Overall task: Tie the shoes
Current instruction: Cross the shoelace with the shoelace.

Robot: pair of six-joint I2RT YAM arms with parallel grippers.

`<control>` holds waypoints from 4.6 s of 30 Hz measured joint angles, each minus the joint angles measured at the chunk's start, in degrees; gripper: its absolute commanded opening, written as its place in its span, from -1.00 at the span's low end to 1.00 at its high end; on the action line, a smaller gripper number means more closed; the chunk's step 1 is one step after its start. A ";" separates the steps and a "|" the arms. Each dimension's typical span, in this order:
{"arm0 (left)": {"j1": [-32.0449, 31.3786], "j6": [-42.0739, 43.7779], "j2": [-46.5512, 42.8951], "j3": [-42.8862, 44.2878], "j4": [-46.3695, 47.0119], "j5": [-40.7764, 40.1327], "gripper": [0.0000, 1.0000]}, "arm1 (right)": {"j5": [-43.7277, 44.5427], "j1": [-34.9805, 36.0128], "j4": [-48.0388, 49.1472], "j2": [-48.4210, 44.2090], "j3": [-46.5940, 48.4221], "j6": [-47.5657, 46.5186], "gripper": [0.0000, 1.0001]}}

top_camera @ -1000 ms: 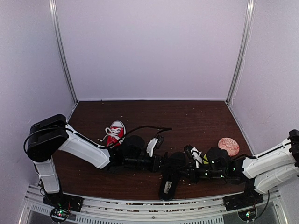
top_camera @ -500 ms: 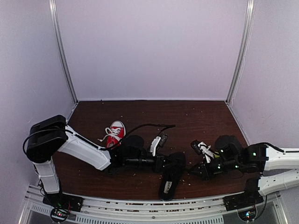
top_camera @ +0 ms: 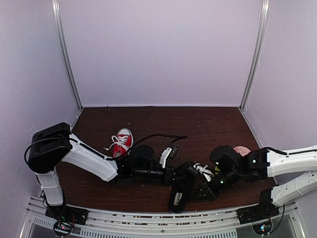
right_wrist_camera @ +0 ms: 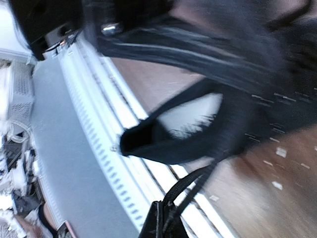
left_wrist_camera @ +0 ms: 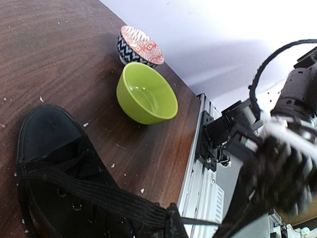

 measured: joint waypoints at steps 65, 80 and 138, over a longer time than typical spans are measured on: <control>1.05 0.02 0.33 -0.35 -2.45 -2.29 -1.00 | 9.75 -3.61 41.46 4.44 -18.12 3.17 -0.75; 1.05 0.02 0.33 -0.70 -2.45 -3.32 -1.00 | 7.67 -3.61 36.94 -2.75 -18.40 4.33 -1.00; 0.94 0.04 0.07 -1.31 -2.49 -3.52 -1.00 | 10.69 -7.89 38.51 1.97 -24.76 0.50 -0.66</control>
